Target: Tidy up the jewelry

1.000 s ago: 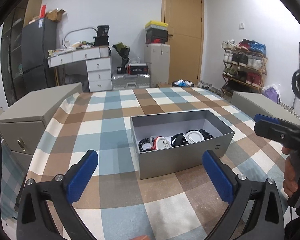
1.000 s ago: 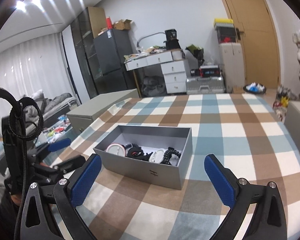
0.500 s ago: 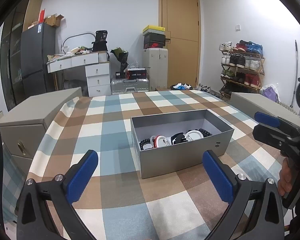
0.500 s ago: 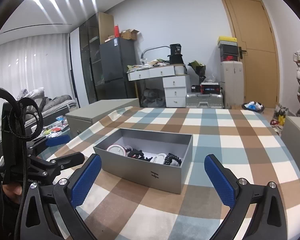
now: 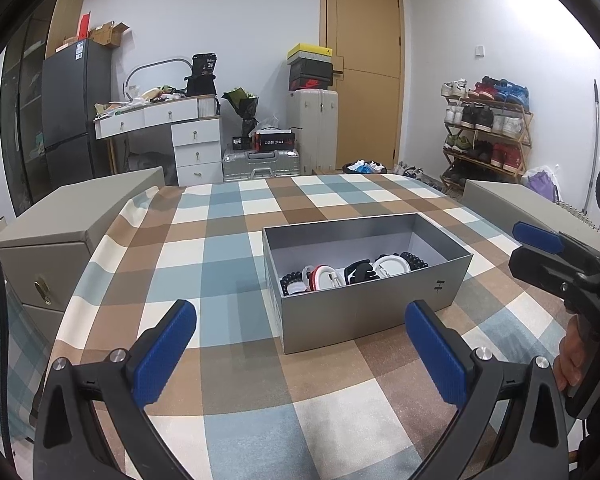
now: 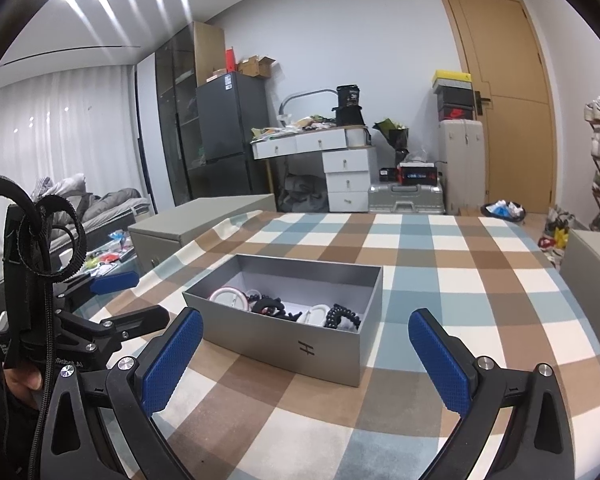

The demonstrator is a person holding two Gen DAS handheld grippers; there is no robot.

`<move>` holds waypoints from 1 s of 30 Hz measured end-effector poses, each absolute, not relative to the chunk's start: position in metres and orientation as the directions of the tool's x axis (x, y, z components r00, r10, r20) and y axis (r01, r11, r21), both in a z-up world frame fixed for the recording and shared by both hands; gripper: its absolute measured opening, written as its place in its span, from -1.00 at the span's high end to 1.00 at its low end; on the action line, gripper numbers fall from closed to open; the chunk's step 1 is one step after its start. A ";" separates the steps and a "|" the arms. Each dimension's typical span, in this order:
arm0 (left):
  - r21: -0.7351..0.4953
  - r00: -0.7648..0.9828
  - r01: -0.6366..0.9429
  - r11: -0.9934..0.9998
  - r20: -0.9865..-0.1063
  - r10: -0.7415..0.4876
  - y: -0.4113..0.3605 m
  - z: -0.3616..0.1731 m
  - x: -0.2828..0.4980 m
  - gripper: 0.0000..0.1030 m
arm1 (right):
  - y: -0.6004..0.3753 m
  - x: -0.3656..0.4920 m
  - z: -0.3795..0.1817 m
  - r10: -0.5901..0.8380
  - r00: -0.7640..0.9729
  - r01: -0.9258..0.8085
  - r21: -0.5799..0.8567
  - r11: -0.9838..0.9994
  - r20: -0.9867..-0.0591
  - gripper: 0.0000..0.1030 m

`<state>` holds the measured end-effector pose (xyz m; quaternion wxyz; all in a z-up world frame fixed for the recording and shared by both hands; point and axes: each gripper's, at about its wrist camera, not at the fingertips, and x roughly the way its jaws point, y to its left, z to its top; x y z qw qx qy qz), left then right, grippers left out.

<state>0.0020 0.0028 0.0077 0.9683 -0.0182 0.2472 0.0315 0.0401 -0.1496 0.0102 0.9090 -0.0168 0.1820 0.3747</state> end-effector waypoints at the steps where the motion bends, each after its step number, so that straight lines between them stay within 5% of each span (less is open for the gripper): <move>1: -0.021 0.875 -0.069 0.997 -0.481 0.051 0.003 0.008 0.002 -0.98 | -0.150 0.040 0.010 0.676 0.652 -0.688 0.105 0.718 -0.343 -1.00; 30: -0.023 0.873 -0.067 0.998 -0.485 0.048 0.003 0.008 0.003 -0.98 | -0.149 0.041 0.010 0.676 0.650 -0.689 0.107 0.717 -0.348 -1.00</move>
